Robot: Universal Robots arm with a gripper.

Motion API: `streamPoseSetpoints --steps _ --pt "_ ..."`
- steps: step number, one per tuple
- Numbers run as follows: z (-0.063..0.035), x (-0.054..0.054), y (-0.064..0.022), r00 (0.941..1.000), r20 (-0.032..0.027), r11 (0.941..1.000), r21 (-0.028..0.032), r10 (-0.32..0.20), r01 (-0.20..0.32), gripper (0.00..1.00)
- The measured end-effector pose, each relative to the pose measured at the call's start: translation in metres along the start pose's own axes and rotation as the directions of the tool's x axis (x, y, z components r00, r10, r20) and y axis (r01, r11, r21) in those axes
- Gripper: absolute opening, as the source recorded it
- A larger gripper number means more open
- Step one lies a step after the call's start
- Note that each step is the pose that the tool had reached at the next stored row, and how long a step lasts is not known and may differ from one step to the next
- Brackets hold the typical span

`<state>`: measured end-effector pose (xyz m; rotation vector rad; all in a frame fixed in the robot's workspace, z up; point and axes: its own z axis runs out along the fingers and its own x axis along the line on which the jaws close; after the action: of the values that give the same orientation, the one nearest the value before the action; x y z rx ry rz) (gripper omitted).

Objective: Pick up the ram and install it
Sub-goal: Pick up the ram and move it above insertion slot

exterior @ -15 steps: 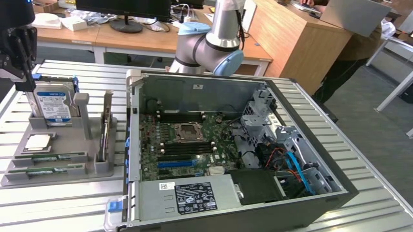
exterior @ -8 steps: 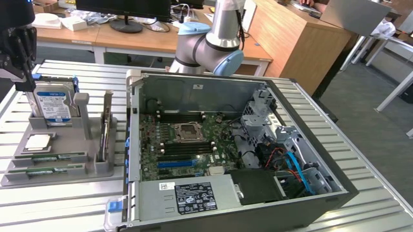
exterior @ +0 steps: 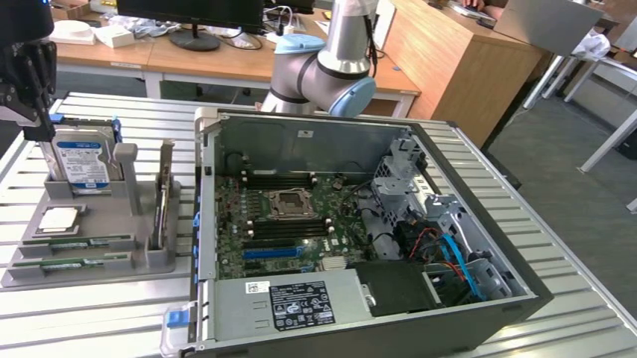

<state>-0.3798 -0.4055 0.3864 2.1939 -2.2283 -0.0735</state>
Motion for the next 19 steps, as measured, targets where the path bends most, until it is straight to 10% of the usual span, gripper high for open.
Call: streamPoseSetpoints --steps 2,3,19 --pt "0.0000 0.000 0.0000 1.0000 0.0000 1.0000 0.0000 0.000 0.000 0.11" --pt "0.0000 0.000 0.0000 1.0000 0.0000 1.0000 0.0000 0.000 0.000 0.30" --pt "0.0182 0.000 -0.0008 1.0000 0.0001 1.0000 0.0003 0.000 0.000 0.30"
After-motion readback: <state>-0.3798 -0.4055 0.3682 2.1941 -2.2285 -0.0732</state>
